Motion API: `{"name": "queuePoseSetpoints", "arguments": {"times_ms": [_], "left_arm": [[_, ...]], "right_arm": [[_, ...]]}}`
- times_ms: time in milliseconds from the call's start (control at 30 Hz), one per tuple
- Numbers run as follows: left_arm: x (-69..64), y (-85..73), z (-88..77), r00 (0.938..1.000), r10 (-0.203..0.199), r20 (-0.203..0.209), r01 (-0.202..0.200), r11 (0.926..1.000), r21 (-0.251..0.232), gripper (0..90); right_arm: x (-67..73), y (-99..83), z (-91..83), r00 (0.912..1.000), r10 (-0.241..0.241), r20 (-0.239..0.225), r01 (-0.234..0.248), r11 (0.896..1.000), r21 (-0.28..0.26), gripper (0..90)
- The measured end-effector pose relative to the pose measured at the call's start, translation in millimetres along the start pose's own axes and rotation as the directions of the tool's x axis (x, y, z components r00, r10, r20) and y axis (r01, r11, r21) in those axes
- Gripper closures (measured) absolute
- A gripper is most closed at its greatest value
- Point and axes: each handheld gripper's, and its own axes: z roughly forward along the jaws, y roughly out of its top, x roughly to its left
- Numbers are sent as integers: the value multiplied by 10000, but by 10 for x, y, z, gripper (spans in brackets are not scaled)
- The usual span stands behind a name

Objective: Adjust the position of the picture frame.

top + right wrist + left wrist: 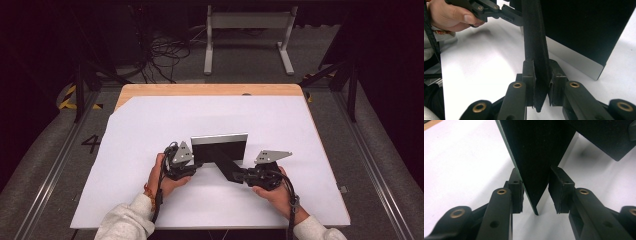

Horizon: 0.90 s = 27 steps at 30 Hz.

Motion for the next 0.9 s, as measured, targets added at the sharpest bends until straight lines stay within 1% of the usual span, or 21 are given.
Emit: {"name": "queuePoseSetpoints", "arguments": {"times_ms": [233,467,500,600,633,800,833,900], "left_arm": [[2,9,25,9996,66,-262,-67,10000,-44,663],[2,10,32,9994,129,-317,-131,9999,-59,651],[5,9,33,9992,139,-374,-141,9999,-42,641],[21,-3,40,9993,99,-362,-98,9999,35,607],[25,-8,41,9995,95,-291,-93,9999,53,599],[32,-17,49,9997,98,-240,-95,9998,152,592],[33,-17,53,9995,180,-277,-174,9996,210,591],[27,-25,65,9995,134,-300,-126,9995,293,582]], "right_arm": [[-1,-12,11,10000,20,43,-20,10000,45,803],[18,-24,21,9999,-65,95,64,9999,105,812],[19,-27,22,9999,-76,82,75,9999,108,814],[33,-31,24,9999,-136,64,135,9998,130,816],[41,-35,24,9999,-129,61,128,9998,156,817],[48,-48,26,9998,-189,67,188,9996,209,821],[50,-50,27,9998,-200,74,198,9996,199,821],[60,-55,26,9998,-185,72,184,9996,223,822]]}}
